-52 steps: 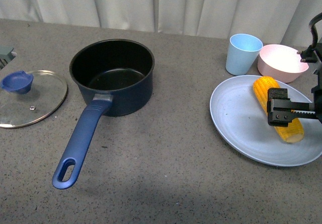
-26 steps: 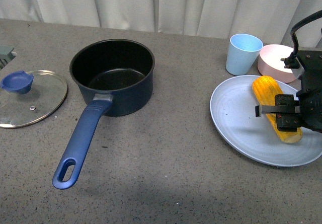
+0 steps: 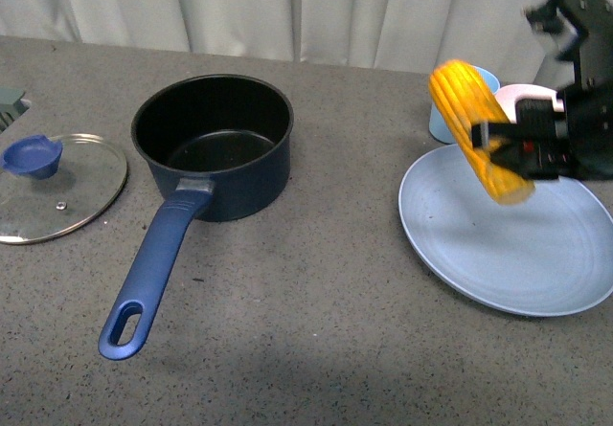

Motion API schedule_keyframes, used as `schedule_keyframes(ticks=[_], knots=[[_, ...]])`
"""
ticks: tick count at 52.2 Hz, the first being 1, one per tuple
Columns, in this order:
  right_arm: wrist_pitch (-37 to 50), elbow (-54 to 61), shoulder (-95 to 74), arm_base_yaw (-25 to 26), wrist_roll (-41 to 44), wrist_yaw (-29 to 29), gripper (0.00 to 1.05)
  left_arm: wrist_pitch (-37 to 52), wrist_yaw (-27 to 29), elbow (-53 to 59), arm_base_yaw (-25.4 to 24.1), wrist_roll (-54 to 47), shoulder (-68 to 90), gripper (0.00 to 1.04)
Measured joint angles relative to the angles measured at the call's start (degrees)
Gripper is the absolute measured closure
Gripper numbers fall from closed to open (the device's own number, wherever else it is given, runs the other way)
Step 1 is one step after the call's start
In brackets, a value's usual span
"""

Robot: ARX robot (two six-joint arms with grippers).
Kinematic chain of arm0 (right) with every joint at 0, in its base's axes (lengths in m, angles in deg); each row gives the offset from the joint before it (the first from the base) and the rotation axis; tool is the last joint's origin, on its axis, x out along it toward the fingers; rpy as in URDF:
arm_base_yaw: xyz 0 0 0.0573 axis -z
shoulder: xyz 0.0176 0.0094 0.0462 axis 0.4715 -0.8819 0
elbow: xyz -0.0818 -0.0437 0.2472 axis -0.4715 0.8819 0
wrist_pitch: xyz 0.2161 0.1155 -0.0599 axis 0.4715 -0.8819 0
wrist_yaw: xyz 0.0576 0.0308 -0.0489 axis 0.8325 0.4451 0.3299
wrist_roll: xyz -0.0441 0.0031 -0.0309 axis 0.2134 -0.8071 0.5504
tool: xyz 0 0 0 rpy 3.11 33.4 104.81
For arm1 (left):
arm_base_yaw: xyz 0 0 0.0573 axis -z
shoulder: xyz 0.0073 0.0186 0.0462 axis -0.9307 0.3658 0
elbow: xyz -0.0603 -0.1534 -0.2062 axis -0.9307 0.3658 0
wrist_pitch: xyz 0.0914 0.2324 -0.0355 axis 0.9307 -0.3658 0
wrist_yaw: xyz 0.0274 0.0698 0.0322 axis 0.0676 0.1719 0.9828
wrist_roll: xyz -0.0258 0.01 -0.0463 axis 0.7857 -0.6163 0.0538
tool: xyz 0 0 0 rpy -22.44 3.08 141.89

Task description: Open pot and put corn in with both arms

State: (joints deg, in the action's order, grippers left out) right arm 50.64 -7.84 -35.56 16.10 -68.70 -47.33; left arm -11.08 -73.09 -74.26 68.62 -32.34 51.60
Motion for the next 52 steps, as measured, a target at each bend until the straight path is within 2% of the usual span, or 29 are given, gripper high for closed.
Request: schedule_keyframes(ticks=[12,18,36,52], knots=[[-2.6,-9.1,0.2,-6.8,-7.0,12.0,0.96,0.0,0.0,0.0,0.0,0.0,0.0,0.07],[-3.3,-14.3,-2.9,-10.0,-11.3,15.1,0.96,0.0,0.0,0.0,0.0,0.0,0.0,0.07],[-8.5,-31.4,-15.8,-16.2,-19.9,17.1,0.96,0.0,0.0,0.0,0.0,0.0,0.0,0.07],[-10.4,-36.9,-20.6,-18.6,-21.7,16.5,0.96,0.0,0.0,0.0,0.0,0.0,0.0,0.07]])
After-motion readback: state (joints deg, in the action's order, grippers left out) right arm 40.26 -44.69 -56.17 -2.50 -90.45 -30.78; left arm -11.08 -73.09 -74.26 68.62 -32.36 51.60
